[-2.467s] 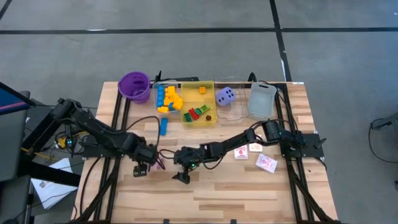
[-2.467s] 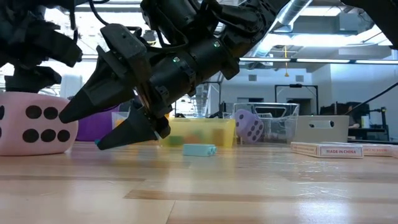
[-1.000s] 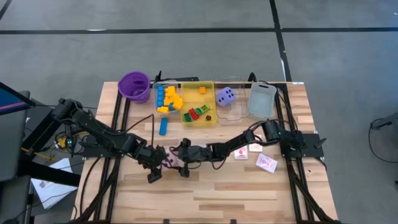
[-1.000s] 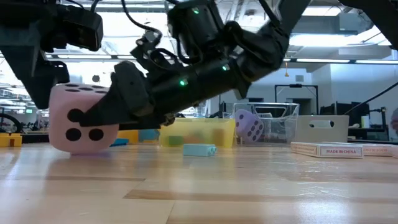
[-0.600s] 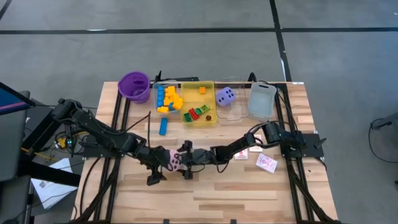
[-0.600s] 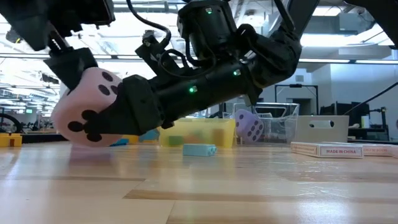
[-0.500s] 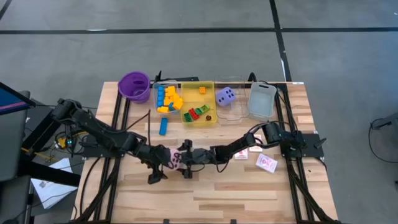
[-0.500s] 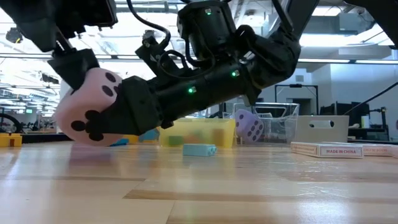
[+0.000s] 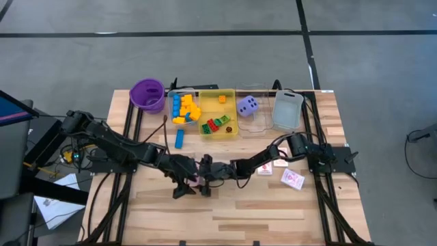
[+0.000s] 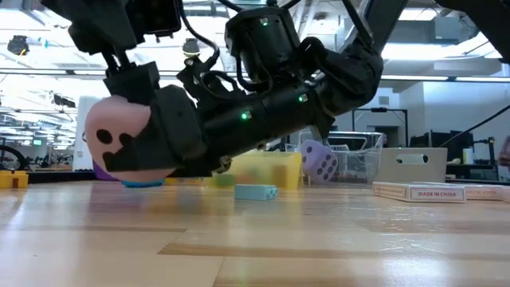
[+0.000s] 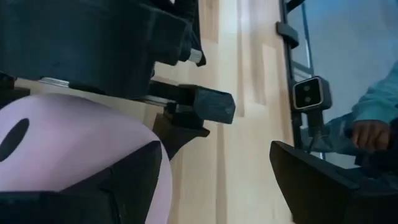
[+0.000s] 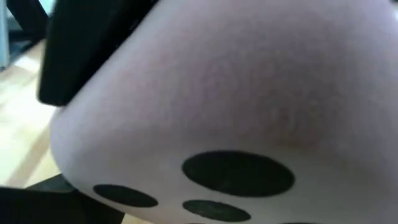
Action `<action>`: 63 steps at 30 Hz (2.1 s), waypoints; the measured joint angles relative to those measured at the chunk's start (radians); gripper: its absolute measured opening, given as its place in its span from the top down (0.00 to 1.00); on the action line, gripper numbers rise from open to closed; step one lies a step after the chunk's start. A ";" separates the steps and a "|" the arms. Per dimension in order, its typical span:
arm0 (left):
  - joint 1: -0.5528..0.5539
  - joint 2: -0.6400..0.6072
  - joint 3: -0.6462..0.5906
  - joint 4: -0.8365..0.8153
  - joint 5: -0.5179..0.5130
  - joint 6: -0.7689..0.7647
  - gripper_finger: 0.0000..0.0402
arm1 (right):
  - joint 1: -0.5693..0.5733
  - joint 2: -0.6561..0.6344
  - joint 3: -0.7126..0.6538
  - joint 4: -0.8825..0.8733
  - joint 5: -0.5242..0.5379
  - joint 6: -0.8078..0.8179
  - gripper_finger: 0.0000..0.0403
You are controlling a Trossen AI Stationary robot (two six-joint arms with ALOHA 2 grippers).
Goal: Pick & Place Toys
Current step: Put the pink dice into the right transparent bin
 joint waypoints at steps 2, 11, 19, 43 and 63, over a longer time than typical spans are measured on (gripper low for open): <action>-0.001 -0.021 -0.001 0.007 0.011 -0.005 0.26 | 0.001 0.000 0.000 0.019 0.004 0.008 0.03; -0.001 -0.219 0.001 0.028 0.022 -0.003 0.26 | 0.010 -0.001 0.008 0.249 0.025 0.010 0.03; -0.001 -0.366 -0.002 0.044 -0.073 -0.087 0.26 | 0.005 -0.008 0.012 0.386 0.065 0.007 0.03; 0.027 -0.388 0.039 0.257 -0.095 -0.118 0.26 | -0.007 -0.008 0.013 0.440 0.163 -0.036 0.03; 0.027 -0.653 0.281 -0.380 -0.250 -0.013 0.26 | -0.020 -0.008 0.200 0.412 0.243 -0.121 0.03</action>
